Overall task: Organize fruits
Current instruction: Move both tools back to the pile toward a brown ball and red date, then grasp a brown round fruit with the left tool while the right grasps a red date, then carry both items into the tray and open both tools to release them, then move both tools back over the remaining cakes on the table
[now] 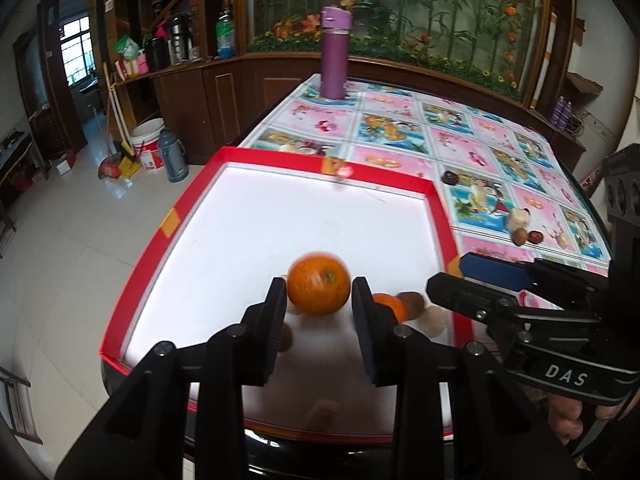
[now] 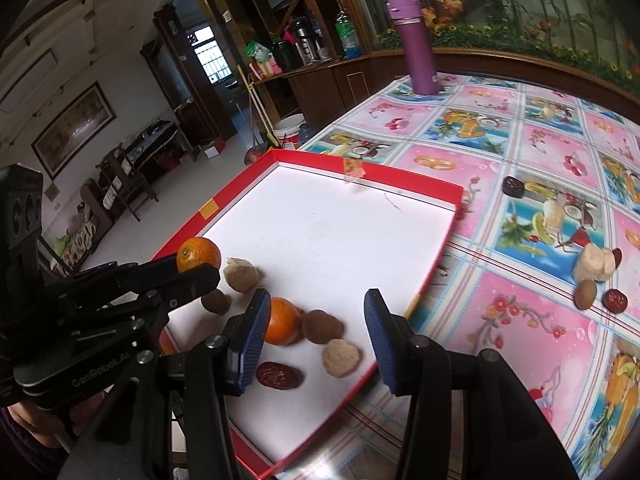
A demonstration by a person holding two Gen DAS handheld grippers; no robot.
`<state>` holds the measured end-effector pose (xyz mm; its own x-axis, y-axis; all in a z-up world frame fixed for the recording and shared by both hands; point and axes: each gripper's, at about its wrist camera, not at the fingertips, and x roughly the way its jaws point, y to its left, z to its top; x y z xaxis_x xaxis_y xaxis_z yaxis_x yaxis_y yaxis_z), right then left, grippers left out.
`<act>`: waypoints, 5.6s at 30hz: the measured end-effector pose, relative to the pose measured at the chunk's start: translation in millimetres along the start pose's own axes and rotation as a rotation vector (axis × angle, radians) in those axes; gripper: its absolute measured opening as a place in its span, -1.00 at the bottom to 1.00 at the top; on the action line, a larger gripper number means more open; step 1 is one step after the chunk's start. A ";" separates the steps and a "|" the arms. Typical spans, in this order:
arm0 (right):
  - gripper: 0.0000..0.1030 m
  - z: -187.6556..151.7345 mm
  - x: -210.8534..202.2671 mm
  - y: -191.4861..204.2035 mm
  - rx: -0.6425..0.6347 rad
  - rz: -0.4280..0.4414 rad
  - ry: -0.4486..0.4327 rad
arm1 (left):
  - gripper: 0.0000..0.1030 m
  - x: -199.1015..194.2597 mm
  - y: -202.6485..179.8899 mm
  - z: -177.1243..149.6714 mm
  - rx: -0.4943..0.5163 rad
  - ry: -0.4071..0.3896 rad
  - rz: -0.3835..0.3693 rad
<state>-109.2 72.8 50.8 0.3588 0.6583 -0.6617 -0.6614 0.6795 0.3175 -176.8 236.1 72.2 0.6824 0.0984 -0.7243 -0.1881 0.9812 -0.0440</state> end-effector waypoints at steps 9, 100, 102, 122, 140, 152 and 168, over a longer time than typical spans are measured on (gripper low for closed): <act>-0.07 -10.7 -21.4 -33.5 0.031 -0.052 -0.013 | 0.11 -9.0 -42.9 12.7 0.074 -0.031 -0.050; -0.48 0.0 -31.1 -46.8 0.032 -0.044 -0.048 | -0.55 14.1 -59.9 36.6 0.063 -0.095 -0.008; -0.48 -1.8 -22.3 -33.1 0.010 -0.032 -0.030 | -0.55 13.8 -44.1 33.3 0.039 -0.095 0.010; -0.48 -17.9 25.7 36.8 -0.113 0.009 0.056 | -0.55 31.3 23.7 4.0 -0.055 -0.012 0.084; -0.34 -6.6 -5.1 -0.6 -0.016 -0.002 -0.017 | -0.13 23.6 -1.0 10.8 -0.022 -0.012 0.050; -0.34 -17.9 -58.4 -92.0 0.133 -0.148 -0.084 | -0.11 17.8 -86.7 25.7 0.160 -0.022 -0.092; -0.33 -38.4 -118.2 -219.7 0.306 -0.444 -0.091 | -0.11 84.3 -200.9 47.5 0.293 0.092 -0.232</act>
<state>-31.6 -166.8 33.1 0.6243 0.3033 -0.7199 -0.2168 0.9526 0.2133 -47.9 55.2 52.6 0.6142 -0.1340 -0.7777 0.1824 0.9829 -0.0254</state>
